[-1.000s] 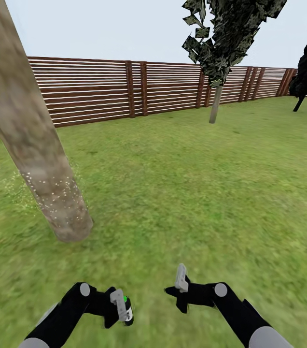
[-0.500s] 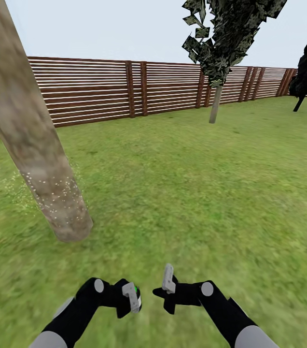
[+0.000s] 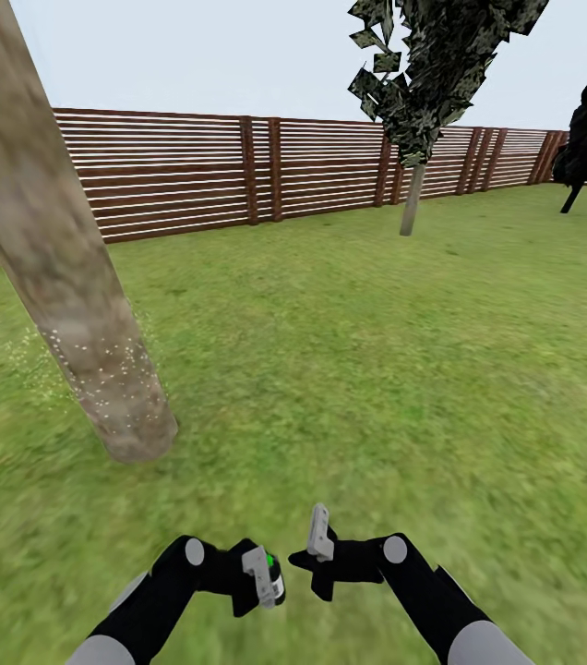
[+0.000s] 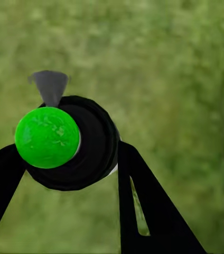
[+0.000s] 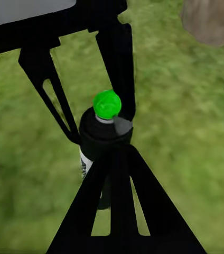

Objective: In the garden, pick up the pesticide atomizer on the floor and spray pesticide onto both trees until each tree trunk is fully covered.

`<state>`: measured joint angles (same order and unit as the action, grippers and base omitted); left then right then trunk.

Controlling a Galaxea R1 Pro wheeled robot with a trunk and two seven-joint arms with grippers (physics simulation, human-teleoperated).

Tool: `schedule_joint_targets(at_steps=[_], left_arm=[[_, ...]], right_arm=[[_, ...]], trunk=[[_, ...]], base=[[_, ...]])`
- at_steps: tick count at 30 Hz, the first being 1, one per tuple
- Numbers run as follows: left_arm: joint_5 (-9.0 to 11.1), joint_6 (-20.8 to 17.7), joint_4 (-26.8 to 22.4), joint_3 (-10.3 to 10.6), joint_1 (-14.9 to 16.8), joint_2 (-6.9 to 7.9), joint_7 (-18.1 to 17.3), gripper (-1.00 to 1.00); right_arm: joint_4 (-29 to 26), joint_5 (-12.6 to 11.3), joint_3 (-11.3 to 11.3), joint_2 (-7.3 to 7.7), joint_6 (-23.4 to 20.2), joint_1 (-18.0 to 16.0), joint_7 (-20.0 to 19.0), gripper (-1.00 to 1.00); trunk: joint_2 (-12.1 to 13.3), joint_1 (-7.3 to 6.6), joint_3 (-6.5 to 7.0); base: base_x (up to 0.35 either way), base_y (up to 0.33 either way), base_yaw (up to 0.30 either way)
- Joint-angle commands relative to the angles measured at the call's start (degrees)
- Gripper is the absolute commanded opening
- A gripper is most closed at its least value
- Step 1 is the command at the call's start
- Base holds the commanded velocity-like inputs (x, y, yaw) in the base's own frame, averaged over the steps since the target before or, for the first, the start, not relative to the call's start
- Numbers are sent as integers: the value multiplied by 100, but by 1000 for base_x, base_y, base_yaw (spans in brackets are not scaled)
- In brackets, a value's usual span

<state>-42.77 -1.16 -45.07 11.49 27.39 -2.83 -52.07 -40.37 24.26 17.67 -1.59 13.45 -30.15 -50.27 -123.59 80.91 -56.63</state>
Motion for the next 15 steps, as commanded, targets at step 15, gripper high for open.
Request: schedule_joint_targets(at_steps=[15], left_arm=[[2, 20, 165, 5, -2, -201, -72, -100]], right_arm=[[7, 3, -9, 0, 0, 0, 0, -100]], trunk=[[0, 0, 0]], base=[[0, 0, 0]])
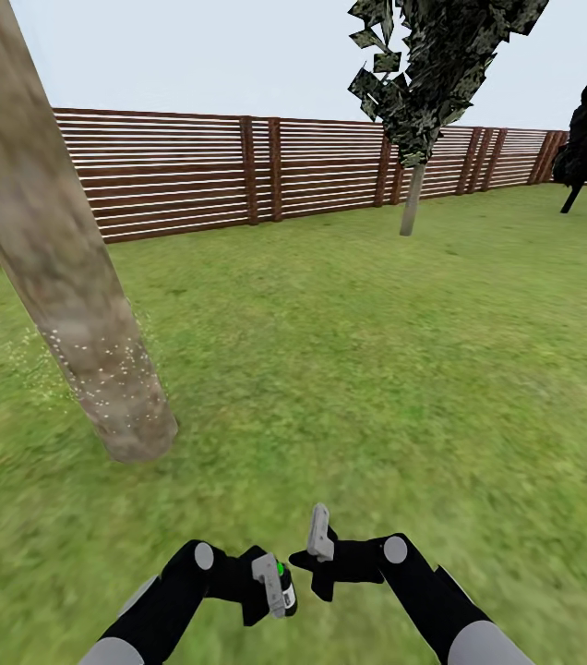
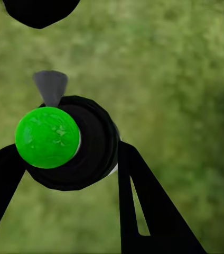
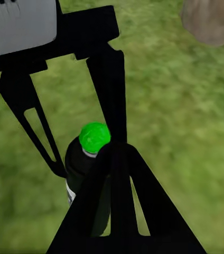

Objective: In the garden, pick up the pesticide atomizer on the floor and spray pesticide onto both trees until each tree trunk is fully covered.

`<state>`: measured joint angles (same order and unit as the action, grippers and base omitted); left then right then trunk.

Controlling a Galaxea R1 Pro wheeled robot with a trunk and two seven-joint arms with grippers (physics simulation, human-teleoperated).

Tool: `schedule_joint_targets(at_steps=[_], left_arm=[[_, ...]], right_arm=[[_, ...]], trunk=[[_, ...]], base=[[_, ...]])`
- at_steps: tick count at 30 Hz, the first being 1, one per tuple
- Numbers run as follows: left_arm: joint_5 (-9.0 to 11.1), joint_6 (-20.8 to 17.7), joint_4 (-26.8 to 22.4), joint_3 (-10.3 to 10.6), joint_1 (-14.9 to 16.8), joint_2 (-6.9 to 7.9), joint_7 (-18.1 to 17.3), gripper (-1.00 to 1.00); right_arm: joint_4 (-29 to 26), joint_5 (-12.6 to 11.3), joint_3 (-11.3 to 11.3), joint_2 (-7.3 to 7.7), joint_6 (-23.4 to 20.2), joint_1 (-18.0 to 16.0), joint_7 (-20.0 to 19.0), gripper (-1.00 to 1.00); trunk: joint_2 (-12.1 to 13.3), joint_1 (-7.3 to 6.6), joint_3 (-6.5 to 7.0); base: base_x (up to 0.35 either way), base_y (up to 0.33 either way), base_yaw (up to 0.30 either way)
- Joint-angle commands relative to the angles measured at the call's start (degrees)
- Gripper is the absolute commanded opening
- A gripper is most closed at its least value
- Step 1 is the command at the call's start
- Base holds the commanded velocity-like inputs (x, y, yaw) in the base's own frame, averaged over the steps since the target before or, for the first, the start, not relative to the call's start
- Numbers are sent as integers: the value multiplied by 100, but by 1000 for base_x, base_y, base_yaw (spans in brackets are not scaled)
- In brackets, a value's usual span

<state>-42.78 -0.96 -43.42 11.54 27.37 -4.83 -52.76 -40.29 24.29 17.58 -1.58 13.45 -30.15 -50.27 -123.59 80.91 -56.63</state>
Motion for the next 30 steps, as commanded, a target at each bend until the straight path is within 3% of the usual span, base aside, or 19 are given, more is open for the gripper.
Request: schedule_joint_targets(at_steps=[1, 15, 19, 30], left_arm=[[5, 0, 0, -3, 3, 0, 4, -100], [136, -1, 0, -12, 14, -13, 20, -100], [262, -1, 0, -10, 14, -35, 20, -100], [309, 119, 8, -11, 14, -35, 22, -100]], right_arm=[[2, -1, 0, 0, 0, 0, 0, -100], [20, 5, 0, 0, 2, 0, 0, -100], [21, 5, 0, 0, 3, 0, 0, -100], [28, 5, -9, 9, 9, 0, 0, -100]], trunk=[[0, 0, 0], [0, 0, 0], [0, 0, 0], [0, 0, 0]], base=[[0, 0, 0], [0, 0, 0], [0, 0, 0], [0, 0, 0]])
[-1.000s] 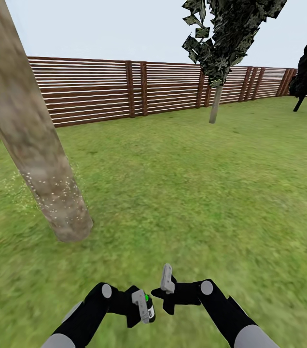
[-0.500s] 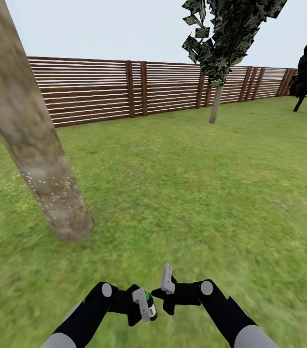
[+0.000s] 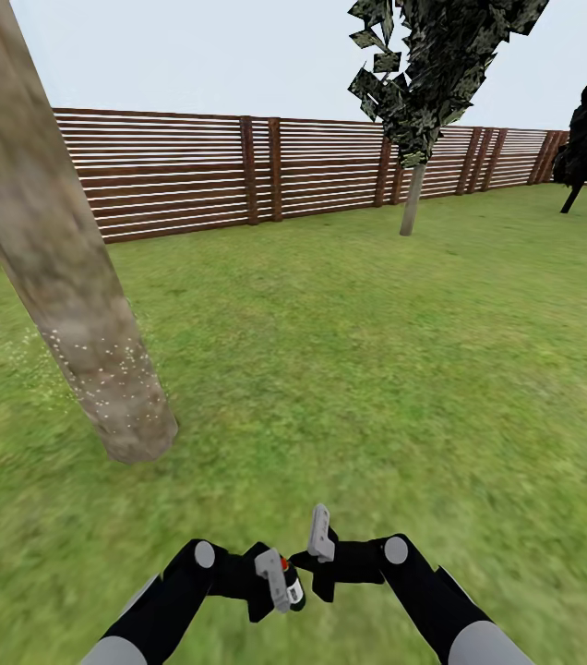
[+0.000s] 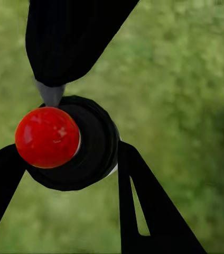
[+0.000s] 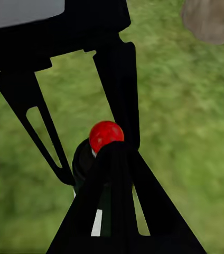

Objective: In the garden, pick up the pesticide atomizer on the floor and spray pesticide onto both trees until each tree trunk is fully covered.

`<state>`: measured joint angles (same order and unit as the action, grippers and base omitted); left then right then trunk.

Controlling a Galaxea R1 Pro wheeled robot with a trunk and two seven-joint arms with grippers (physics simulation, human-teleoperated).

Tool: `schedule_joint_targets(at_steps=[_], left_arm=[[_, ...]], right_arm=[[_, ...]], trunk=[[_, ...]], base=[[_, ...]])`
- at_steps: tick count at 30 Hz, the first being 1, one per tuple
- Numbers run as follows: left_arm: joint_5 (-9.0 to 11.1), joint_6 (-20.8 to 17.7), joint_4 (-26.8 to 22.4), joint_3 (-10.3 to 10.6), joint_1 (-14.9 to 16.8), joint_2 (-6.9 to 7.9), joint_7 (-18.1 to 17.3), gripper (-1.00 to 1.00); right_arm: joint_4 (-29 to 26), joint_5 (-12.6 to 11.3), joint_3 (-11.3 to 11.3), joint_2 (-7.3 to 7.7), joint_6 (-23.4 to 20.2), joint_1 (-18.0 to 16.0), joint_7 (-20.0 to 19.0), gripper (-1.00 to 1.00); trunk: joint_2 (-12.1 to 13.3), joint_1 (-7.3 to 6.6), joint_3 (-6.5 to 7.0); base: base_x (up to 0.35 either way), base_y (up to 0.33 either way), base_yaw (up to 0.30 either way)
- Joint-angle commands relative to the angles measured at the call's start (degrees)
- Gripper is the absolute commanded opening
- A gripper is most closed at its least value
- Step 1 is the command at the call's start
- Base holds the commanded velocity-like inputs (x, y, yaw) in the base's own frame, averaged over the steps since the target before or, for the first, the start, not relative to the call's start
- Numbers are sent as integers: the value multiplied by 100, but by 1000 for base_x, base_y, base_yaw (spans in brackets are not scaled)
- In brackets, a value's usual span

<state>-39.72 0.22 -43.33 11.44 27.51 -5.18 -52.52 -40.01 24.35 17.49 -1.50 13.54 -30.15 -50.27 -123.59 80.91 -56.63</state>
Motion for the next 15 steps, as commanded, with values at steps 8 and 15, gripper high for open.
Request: schedule_joint_targets(at_steps=[8, 15], left_arm=[[-106, 39, 767, -4, -16, 986, 308, -100], [-81, 31, 868, -82, -71, 1678, 531, -100]], right_arm=[[19, 0, 8, 3, 0, 0, 0, -100], [872, -1, 1, 133, 22, 10, 946, 100]], trunk=[[0, 0, 0], [0, 0, 0]], base=[[0, 0, 0], [0, 0, 0]])
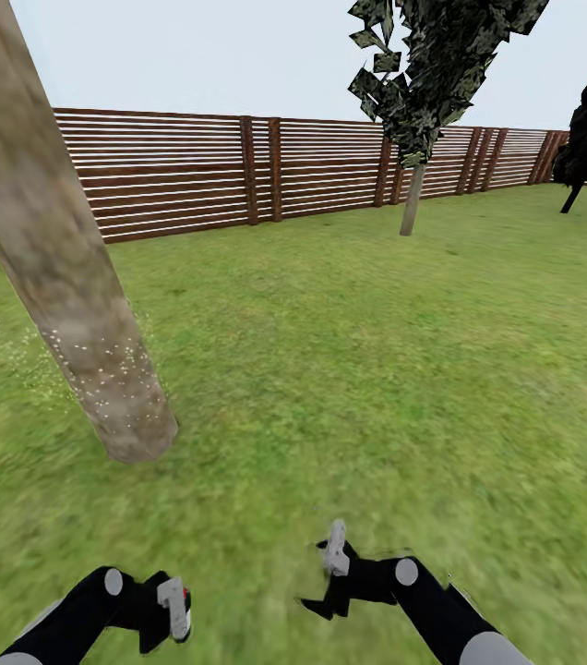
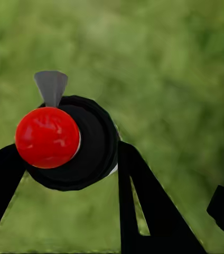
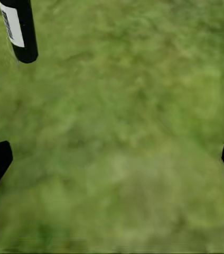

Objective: In the garden, pick up the pesticide atomizer on the floor and spray pesticide onto both trees until each tree trunk is fully covered.

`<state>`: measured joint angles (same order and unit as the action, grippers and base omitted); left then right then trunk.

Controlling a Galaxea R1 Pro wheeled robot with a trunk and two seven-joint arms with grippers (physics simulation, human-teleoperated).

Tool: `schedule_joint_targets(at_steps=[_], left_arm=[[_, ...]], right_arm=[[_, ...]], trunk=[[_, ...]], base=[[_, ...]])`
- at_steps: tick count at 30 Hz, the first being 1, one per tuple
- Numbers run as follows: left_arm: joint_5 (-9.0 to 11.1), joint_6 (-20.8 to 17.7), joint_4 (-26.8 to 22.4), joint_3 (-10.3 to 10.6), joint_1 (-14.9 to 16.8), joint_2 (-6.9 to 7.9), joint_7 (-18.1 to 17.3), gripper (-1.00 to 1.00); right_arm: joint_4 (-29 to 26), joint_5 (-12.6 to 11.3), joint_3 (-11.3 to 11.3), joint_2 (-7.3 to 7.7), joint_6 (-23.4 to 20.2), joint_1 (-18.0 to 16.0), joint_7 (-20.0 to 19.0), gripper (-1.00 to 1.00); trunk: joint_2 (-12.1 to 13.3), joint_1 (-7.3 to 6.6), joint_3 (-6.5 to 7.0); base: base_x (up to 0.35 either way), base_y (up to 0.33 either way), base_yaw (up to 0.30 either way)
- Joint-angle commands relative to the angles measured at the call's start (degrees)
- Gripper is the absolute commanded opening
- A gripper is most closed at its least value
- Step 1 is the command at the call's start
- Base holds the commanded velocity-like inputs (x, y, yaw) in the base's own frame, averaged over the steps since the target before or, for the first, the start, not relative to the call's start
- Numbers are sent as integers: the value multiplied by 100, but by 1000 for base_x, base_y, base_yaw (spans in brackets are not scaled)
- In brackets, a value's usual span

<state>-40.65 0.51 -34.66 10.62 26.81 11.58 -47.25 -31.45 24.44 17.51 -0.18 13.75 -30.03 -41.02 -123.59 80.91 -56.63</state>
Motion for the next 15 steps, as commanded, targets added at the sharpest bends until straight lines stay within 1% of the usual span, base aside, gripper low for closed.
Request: schedule_joint_targets(at_steps=[1, 2, 3, 4, 5, 6, 7, 8, 9, 10, 12, 15], left_arm=[[105, -3, 6, -216, -11, 44, 374, -100], [316, 1, 40, -702, -75, 57, 878, -100], [698, 25, 212, -1446, -223, 38, 1514, -100], [998, 187, 417, -1951, -281, 32, 1897, -100], [1337, 623, 760, -2480, -321, 37, 2256, -100], [1627, 1128, 1183, -2957, -417, 43, 2584, -100], [1890, 1860, 1688, -3490, -599, 46, 3029, -100], [1956, 2167, 1854, -3639, -703, 37, 3222, -100], [1992, 2370, 1954, -3719, -780, 24, 3381, -100], [2024, 2495, 2100, -3769, -838, 16, 3573, -100], [2039, 2562, 2331, -3793, -866, 17, 3703, -100], [2085, 2594, 2453, -3834, -877, 16, 3768, -100]], right_arm=[[514, -37, -3, 61, 7, 2, 817, 100], [1187, -78, -15, 92, 18, 4, 1763, 100], [2050, -270, -23, 111, 170, 11, 2929, 100], [2483, -553, -26, 117, 477, 16, 3575, 100], [2721, -999, -27, 120, 833, 24, 4093, 100], [2842, -1505, -32, 130, 1041, 50, 4484, 100], [2928, -2392, -32, 197, 1332, 97, 4887, 100], [2948, -2812, -30, 247, 1547, 113, 4989, 100], [2959, -3131, -29, 277, 1762, 121, 5041, 100], [2967, -3343, -24, 295, 1913, 126, 5074, 100], [2975, -3439, -17, 304, 1987, 128, 5094, 100], [2985, -3468, -1, 303, 2021, 141, 5103, 100]], trunk=[[0, 0, 0], [0, 0, 0], [0, 0, 0], [0, 0, 0], [0, 0, 0], [0, 0, 0], [0, 0, 0], [0, 0, 0], [0, 0, 0], [0, 0, 0], [0, 0, 0], [0, 0, 0]], base=[[0, 0, 0], [0, 0, 0], [0, 0, 0], [0, 0, 0], [0, 0, 0], [0, 0, 0], [0, 0, 0], [0, 0, 0], [0, 0, 0], [0, 0, 0], [0, 0, 0], [0, 0, 0]])
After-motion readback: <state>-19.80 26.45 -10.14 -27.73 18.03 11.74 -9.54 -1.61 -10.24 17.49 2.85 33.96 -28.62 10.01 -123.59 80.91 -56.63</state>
